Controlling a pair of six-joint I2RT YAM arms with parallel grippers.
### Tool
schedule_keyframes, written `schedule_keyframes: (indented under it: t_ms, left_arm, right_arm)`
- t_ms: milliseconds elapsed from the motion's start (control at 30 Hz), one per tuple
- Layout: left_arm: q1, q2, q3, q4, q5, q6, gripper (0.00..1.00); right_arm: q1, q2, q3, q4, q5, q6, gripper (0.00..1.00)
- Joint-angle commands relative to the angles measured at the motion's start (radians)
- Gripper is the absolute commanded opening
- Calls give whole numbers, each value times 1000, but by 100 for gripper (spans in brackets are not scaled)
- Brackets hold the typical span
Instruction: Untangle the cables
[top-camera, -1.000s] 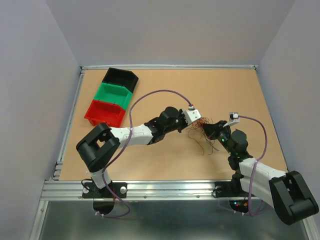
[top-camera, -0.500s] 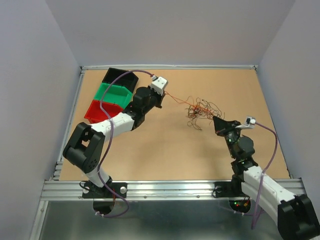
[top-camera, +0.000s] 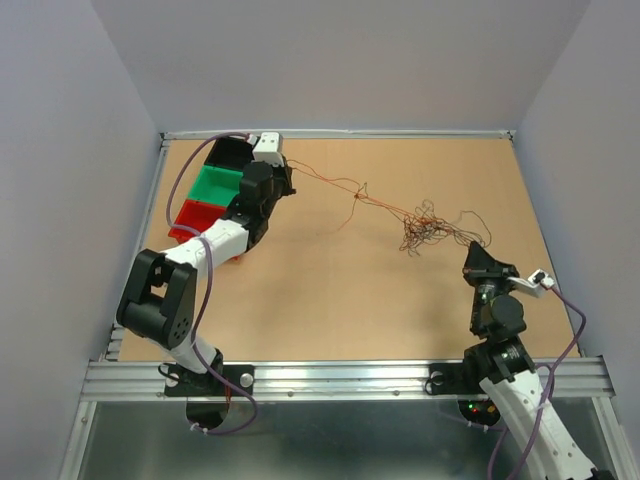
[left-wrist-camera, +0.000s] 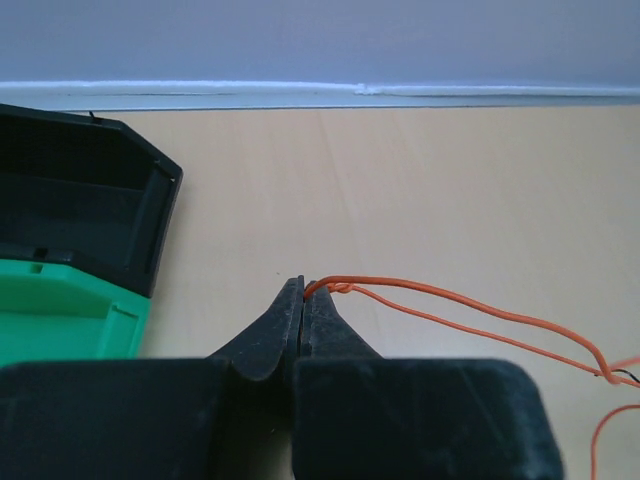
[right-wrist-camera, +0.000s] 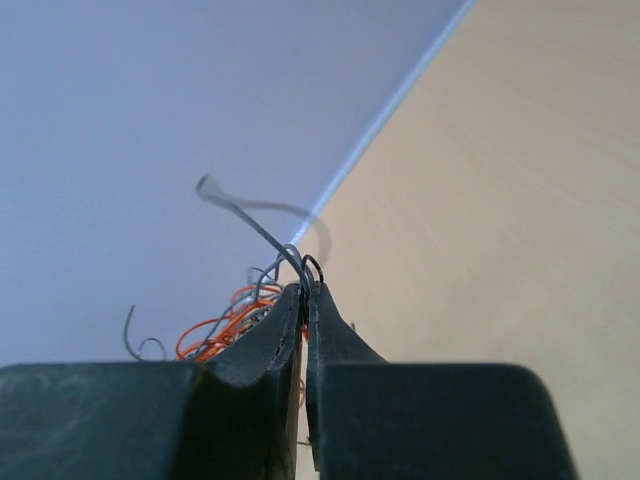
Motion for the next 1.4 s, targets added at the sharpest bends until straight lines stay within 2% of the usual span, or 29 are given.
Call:
schedule_keyframes:
  t_ms: [0, 67, 100, 133, 200, 233, 300, 333, 367, 400, 433, 500, 533, 733, 900, 1067, 1233, 1367]
  left_arm:
    - [6, -54, 30, 44, -119, -38, 0]
    - [6, -45, 35, 46, -81, -20, 0]
    - [4, -41, 36, 49, 15, -8, 0]
    - [-2, -36, 36, 61, 77, 9, 0]
    - [-26, -37, 32, 73, 205, 56, 0]
    - [-67, -41, 29, 78, 224, 78, 0]
    - [-126, -50, 21, 80, 240, 164, 0]
    - [-155, -56, 16, 80, 232, 201, 0]
    - [-222, -59, 4, 80, 225, 236, 0]
    - [-250, -71, -2, 78, 208, 291, 0]
    - [-281, -77, -14, 76, 206, 319, 0]
    - [-347, -94, -25, 75, 221, 357, 0]
    - [-364, -102, -28, 64, 231, 391, 0]
    - [-486, -142, -36, 27, 142, 454, 0]
    - [-499, -168, -30, 17, 65, 420, 0]
    - [-499, -237, -14, -34, 56, 423, 0]
    - [-499, -300, -13, -75, 100, 414, 0]
    - [-499, -317, 9, -109, 119, 404, 0]
  right_arm:
    - [-2, -7, -70, -167, 200, 111, 2]
    - [-2, 24, -64, -177, 195, 110, 8]
    - [-2, 36, -64, -177, 188, 105, 11]
    - [-2, 50, -29, -175, 155, 69, 39]
    - [-2, 91, 1, -169, 113, 21, 68]
    - [-2, 100, 12, -157, 39, -63, 82]
    - [-2, 122, 21, -83, -57, -143, 87]
    - [-2, 122, 15, -48, -200, -236, 91]
    - [-2, 120, -11, 37, -274, -272, 94]
    - [-2, 122, -24, 76, -337, -293, 96]
    - [-2, 128, -37, 172, -488, -335, 97]
    - [-2, 181, -51, 265, -623, -361, 97]
    - [-2, 210, -51, 297, -716, -360, 92]
    - [0, 502, 37, 472, -962, -428, 90]
    - [7, 776, 87, 719, -1025, -519, 92]
    - [44, 996, 162, 970, -1140, -573, 94]
    - [171, 1154, 291, 991, -1113, -686, 99]
    - [225, 1257, 415, 989, -1096, -723, 98]
